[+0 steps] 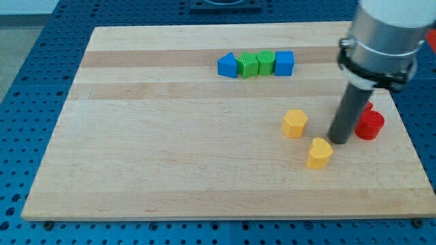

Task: Push the red blocks into the hexagon

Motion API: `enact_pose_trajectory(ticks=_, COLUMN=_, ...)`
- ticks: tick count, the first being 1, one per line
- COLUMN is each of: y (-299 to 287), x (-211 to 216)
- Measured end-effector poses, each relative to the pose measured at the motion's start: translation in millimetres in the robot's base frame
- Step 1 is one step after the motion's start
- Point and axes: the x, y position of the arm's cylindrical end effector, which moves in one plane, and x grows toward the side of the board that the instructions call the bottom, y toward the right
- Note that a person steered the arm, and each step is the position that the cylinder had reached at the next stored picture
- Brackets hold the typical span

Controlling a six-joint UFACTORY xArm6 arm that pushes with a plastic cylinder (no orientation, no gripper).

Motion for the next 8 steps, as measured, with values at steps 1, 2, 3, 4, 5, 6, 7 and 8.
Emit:
enact_pose_trajectory(ticks=1, y=40, x=7)
enact_pose_trajectory(ticks=2, y=51, x=26)
enact_pose_trajectory(ticks=3, y=66, x=39)
enact_pose_trajectory(ticks=4, y=93, x=25)
enact_pose_trajectory(ticks=5, y=96, x=-2)
enact_pose_trajectory(ticks=6, y=85, x=-15)
enact_pose_trajectory(ticks=7, y=55, x=-16)
enact_pose_trajectory(ticks=8, y=24, x=-17)
